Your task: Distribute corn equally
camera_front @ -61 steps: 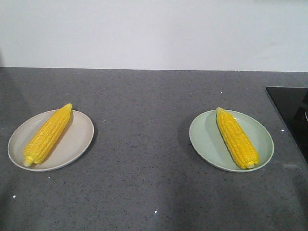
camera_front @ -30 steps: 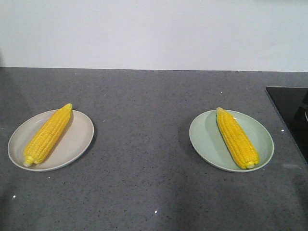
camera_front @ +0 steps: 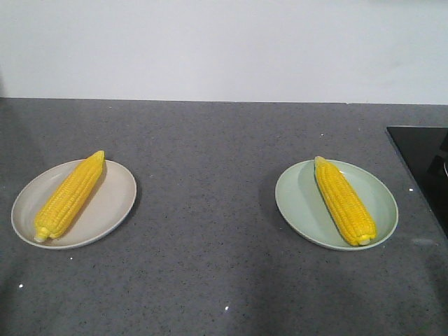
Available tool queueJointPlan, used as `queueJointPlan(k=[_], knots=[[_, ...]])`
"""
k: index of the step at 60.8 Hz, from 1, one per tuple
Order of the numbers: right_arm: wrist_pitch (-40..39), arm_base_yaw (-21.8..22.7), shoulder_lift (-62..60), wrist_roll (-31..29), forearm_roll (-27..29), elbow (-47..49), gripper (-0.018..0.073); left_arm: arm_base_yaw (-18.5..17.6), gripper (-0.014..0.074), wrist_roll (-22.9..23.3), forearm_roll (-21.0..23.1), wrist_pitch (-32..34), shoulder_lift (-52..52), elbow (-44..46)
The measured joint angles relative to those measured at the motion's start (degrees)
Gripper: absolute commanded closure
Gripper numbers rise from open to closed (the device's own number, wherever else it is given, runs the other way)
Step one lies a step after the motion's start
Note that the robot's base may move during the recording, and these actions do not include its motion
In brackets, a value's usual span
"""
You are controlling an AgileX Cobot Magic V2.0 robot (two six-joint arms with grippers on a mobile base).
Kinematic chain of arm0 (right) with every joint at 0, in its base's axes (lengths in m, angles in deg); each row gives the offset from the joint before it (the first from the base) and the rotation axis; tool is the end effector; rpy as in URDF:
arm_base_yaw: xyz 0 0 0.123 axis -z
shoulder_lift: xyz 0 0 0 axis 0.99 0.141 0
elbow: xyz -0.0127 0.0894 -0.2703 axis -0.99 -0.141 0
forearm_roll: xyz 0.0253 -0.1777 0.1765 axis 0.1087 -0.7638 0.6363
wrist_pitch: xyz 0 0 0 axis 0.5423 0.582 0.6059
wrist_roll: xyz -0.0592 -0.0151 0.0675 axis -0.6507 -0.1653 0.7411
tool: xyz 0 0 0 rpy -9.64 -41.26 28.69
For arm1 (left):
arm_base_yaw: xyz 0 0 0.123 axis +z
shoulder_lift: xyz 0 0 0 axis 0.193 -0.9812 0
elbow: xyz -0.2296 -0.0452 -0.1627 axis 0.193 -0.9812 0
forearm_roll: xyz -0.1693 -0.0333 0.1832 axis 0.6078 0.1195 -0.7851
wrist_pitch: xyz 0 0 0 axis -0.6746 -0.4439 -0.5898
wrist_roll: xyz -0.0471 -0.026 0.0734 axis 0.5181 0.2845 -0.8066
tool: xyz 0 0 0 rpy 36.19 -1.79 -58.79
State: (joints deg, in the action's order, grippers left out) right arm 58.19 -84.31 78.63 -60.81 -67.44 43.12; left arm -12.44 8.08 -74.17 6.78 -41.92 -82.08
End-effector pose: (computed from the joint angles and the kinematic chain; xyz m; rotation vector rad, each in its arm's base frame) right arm 0.0566 0.0024 0.2039 -0.0473 1.5002 0.0172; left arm 0.0565 -0.0011 0.1991 -0.0771 1.5662 -0.1094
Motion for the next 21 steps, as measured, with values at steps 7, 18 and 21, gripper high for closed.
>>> queueJointPlan(k=[7,18,21], knots=[[0.00,0.00,0.00,-0.05,0.00,0.00,0.0561,0.00,0.0602,0.02,0.00,0.00,0.00,0.00],[0.00,0.00,0.00,-0.05,0.00,0.00,0.0561,0.00,0.0602,0.02,0.00,0.00,0.00,0.00],[0.00,0.00,0.00,-0.05,0.00,0.00,0.0561,0.00,0.0602,0.02,0.00,0.00,0.00,0.00]])
